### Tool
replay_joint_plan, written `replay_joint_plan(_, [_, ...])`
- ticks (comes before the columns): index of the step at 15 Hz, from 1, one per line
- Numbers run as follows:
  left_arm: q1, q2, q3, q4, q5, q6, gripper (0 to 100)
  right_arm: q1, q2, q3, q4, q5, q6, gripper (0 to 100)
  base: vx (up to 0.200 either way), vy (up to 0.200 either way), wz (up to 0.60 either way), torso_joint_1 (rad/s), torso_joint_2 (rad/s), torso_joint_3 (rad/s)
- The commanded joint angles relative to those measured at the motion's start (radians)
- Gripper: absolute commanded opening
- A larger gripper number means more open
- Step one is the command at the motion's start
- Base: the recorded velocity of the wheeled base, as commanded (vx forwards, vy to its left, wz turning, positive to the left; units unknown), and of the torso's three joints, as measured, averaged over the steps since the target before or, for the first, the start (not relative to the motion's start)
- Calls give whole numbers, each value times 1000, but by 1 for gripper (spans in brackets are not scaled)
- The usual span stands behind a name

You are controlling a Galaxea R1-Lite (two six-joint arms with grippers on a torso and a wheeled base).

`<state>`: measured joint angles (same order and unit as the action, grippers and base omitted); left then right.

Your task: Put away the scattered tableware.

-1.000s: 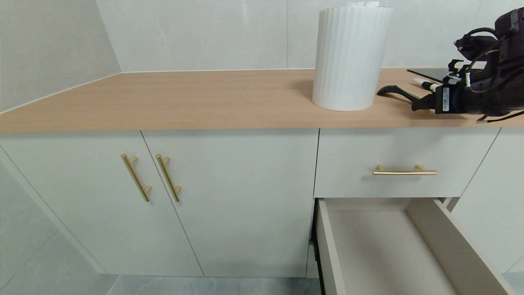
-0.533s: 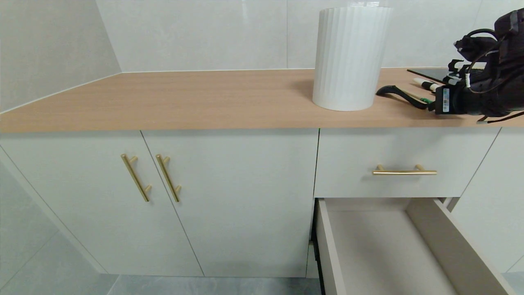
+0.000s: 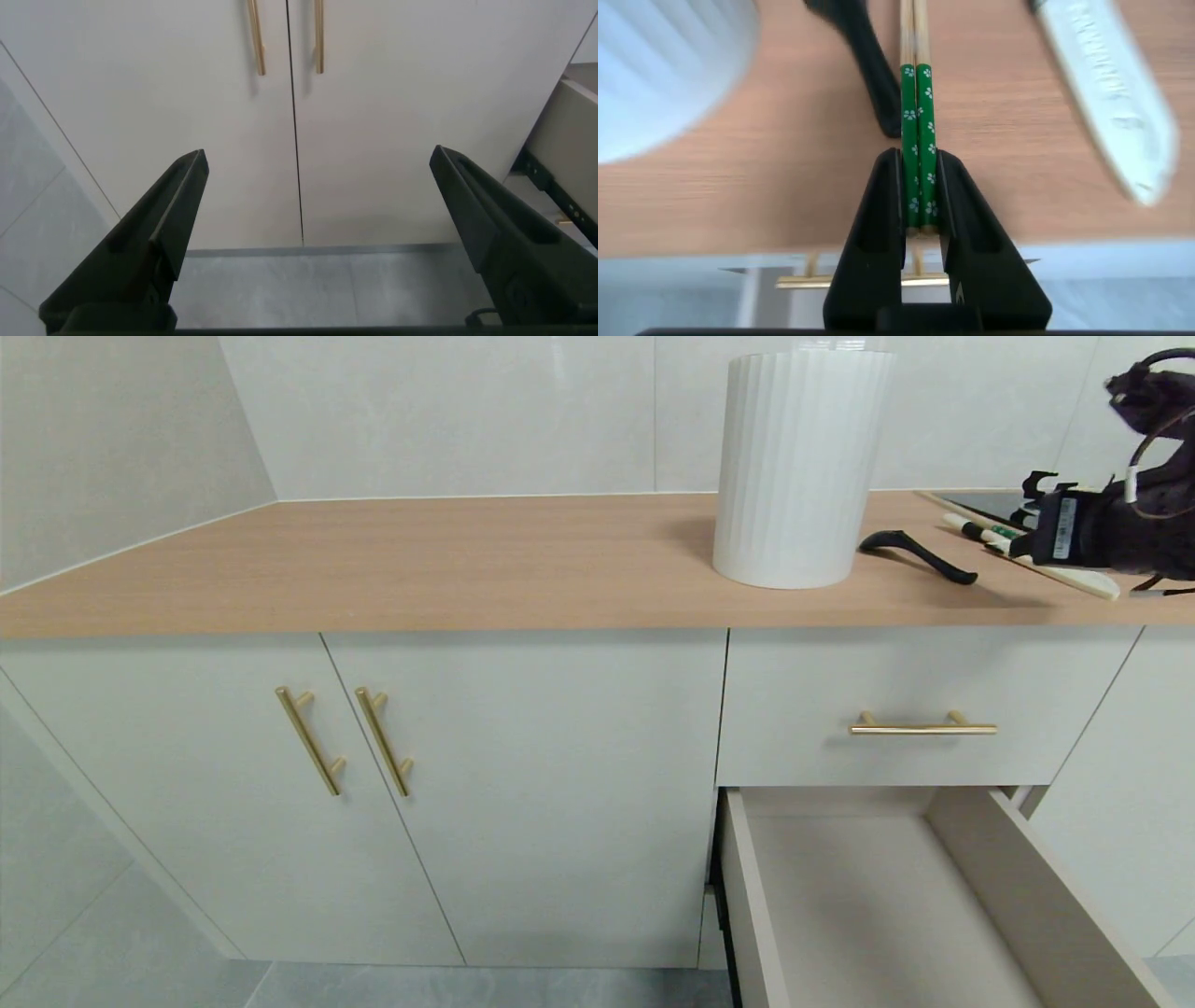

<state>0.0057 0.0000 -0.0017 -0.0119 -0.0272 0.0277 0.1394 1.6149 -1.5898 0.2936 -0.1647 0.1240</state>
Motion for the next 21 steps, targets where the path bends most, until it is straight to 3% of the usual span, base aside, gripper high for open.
replay_joint_plan(1, [0,2,0,0,0,0,100,0,-201,152,-96,5,37,0,0,0,0,0,0,0])
replay_joint_plan(4, [0,2,0,0,0,0,100,2,-417,298,-217,162,37,0,0,0,0,0,0,0])
replay_joint_plan(5, [0,0,0,0,0,0,100,0,-477,321,-202,225,37,0,0,0,0,0,0,0])
replay_joint_plan(9, [0,2,0,0,0,1,100,6,-633,346,-53,275,40,0,0,0,0,0,0,0])
replay_joint_plan(12, [0,2,0,0,0,1,100,8,-760,407,-34,458,39,0,0,0,0,0,0,0])
replay_joint_plan(13, [0,0,0,0,1,0,100,8,-771,395,15,513,39,0,0,0,0,0,0,0])
replay_joint_plan(17, [0,0,0,0,1,0,100,94,-688,264,340,516,34,0,0,0,0,0,0,0])
replay_joint_plan(18, [0,0,0,0,0,0,100,109,-644,223,443,516,32,0,0,0,0,0,0,0])
replay_joint_plan(19, [0,0,0,0,0,0,100,118,-517,117,667,511,17,0,0,0,0,0,0,0])
replay_joint_plan(21, [0,0,0,0,0,0,100,120,-366,67,797,491,16,0,0,0,0,0,0,0])
